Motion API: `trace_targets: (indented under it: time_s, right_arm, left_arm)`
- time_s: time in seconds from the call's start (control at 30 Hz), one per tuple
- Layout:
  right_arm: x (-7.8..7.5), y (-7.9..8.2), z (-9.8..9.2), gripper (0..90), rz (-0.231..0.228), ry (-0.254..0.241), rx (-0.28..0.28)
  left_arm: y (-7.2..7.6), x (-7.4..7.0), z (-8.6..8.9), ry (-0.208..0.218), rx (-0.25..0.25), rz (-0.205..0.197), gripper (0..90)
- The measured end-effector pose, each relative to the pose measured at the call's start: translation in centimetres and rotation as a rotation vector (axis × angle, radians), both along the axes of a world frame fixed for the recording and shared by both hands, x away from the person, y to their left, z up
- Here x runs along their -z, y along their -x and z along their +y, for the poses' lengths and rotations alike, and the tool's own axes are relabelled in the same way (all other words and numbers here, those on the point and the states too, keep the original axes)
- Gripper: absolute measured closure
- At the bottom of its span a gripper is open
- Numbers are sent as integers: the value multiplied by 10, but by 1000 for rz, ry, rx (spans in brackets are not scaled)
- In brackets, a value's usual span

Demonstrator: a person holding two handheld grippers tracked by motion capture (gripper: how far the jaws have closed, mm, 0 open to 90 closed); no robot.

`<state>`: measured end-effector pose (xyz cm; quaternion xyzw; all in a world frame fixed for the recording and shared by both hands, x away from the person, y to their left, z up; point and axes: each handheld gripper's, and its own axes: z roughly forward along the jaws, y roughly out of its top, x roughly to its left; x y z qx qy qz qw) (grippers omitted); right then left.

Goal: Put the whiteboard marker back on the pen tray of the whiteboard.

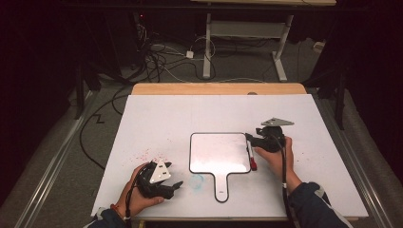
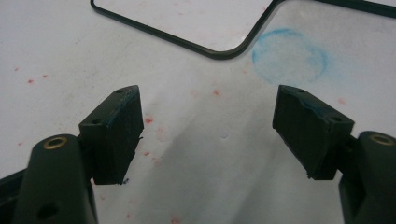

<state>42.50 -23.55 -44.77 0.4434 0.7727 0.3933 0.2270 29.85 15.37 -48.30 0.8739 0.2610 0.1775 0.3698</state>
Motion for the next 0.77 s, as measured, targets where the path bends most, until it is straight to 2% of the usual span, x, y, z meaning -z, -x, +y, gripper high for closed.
trace_targets:
  time_s: [0.1,0.2,0.27,0.37,0.53,0.57,0.7,0.77]
  right_arm:
    - [-13,17,-12,416,-104,-22,-76]
    - [-24,40,-26,364,-216,24,-133]
    - [-28,56,-36,335,-260,55,-166]
    - [-25,78,-51,299,-277,102,-208]
    - [-14,107,-72,240,-316,114,-218]
    - [-12,110,-75,237,-315,116,-219]
    - [-6,116,-83,232,-307,111,-214]
    - [-6,117,-84,233,-308,93,-204]
  left_arm:
    - [0,-1,1,-15,-3,-17,230]
    - [0,-2,3,-9,-17,-31,223]
    - [-1,-3,4,-10,-27,-36,221]
    - [-1,-3,5,-17,-45,-53,212]
    - [-2,-5,5,-32,-75,-84,212]
    - [-4,-6,6,-60,-72,-107,212]
    - [-7,-6,7,-73,-86,-110,212]
    - [-8,-6,7,-74,-90,-112,212]
